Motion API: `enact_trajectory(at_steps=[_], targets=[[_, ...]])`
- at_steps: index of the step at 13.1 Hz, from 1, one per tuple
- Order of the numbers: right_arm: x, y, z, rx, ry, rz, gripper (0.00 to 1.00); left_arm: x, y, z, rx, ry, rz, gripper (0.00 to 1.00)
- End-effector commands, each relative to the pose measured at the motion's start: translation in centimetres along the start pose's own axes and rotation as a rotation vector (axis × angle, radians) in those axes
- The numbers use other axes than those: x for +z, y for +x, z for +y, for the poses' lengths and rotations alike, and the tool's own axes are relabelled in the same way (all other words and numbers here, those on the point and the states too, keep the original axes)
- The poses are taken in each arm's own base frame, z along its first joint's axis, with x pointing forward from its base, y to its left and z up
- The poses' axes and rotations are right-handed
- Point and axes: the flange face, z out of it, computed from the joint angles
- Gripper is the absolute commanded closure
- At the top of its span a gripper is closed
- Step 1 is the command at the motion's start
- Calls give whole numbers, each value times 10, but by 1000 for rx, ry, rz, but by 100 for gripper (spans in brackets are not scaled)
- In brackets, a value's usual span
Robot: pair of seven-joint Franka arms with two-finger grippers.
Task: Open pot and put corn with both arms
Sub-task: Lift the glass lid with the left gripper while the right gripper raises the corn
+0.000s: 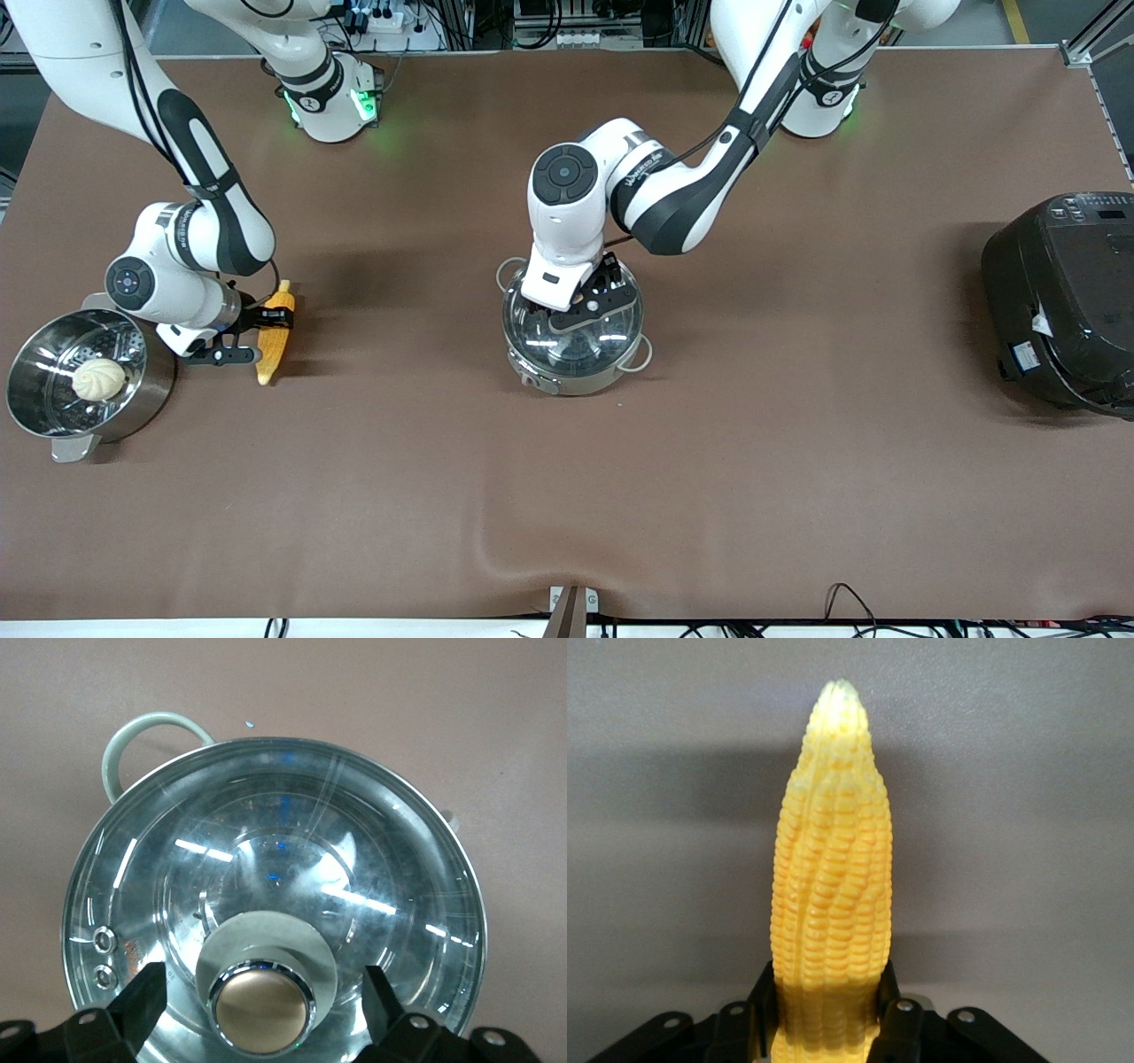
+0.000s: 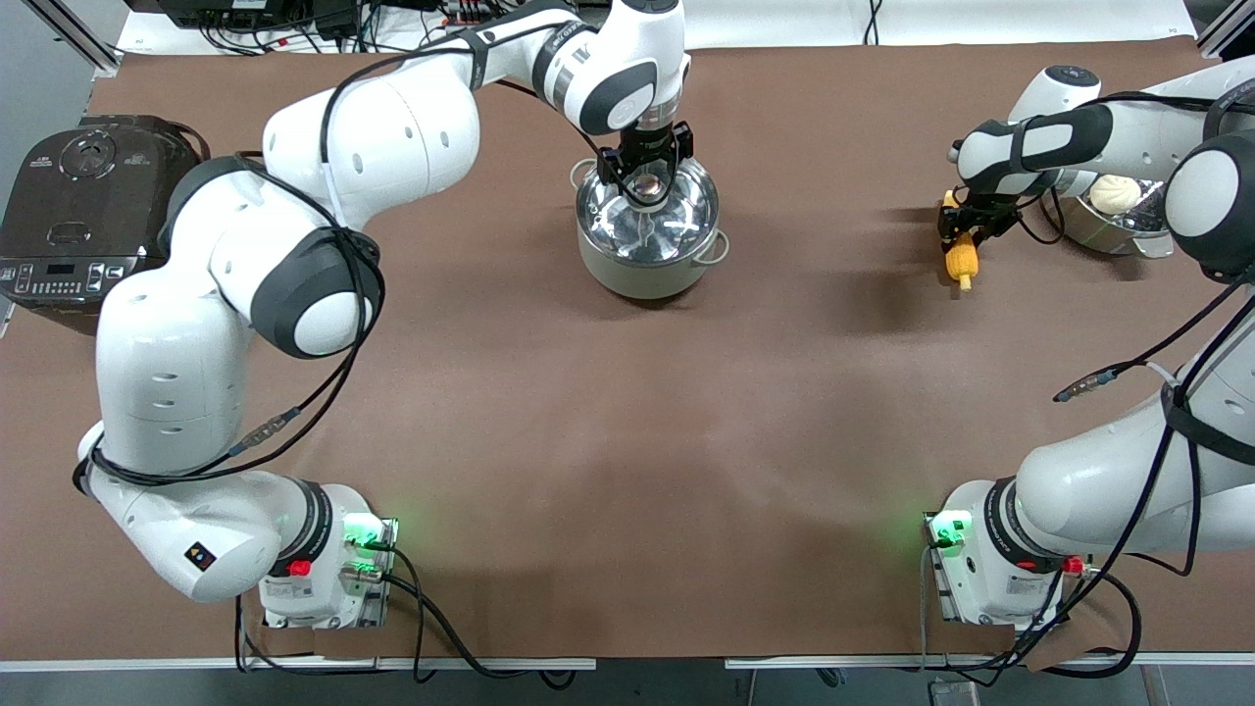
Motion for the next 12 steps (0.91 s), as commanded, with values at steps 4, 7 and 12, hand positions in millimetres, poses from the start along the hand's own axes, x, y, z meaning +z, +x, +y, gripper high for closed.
enact_trajectory(at_steps=[4, 7, 12], targets=[[-105, 27, -37, -48, 15, -78, 99, 1, -3, 6, 2, 1, 25, 21], [-176, 45, -77, -28, 1, -113, 99, 2, -4, 6, 2, 4, 21, 34], [-219, 49, -131, -7, 129, -93, 98, 7, -8, 6, 1, 9, 11, 47]])
